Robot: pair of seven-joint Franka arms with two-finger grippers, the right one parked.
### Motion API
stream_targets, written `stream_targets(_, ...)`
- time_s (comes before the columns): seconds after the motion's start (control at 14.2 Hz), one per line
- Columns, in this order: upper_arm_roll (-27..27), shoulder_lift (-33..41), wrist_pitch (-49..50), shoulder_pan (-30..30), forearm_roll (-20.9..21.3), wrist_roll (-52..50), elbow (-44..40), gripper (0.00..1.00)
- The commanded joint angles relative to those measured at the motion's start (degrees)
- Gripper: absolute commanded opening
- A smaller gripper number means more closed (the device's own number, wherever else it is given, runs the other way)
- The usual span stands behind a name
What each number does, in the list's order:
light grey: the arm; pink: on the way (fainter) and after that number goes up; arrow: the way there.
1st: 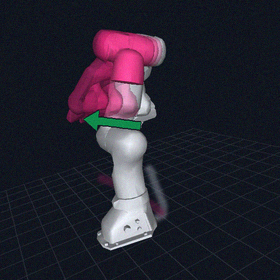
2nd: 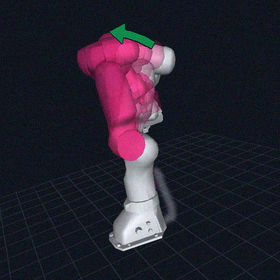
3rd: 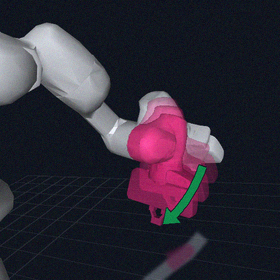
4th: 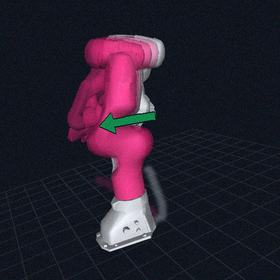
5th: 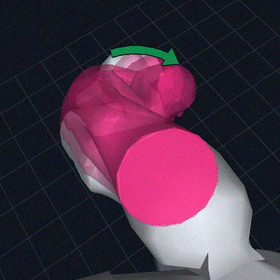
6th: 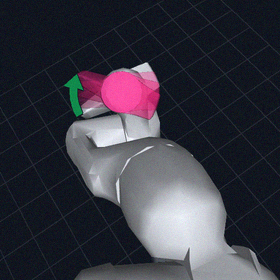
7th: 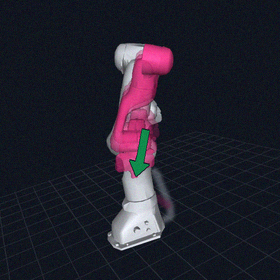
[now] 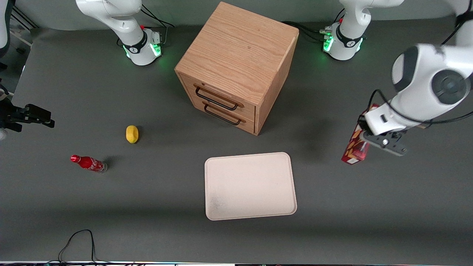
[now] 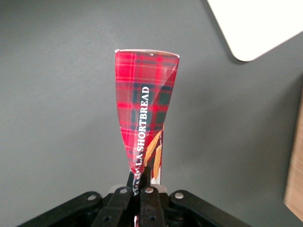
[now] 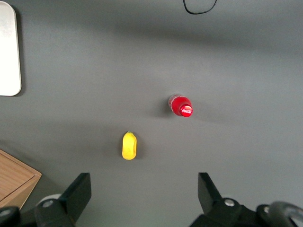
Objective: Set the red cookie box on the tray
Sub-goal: 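Lift the cookie box upright with the left gripper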
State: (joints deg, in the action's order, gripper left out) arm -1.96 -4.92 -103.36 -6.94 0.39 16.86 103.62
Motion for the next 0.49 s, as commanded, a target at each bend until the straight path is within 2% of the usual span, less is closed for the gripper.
stream_targets(0.0,0.0,-0.6,11.5,0.1,0.0,-0.8,-10.8,0.0)
stream_targets(0.14,0.2,-0.6,15.2,0.3,0.0,-0.7,-14.2,0.0)
stream_targets(0.42,0.0,-2.2,14.6,0.1,-0.8,-4.5,-17.0,0.0)
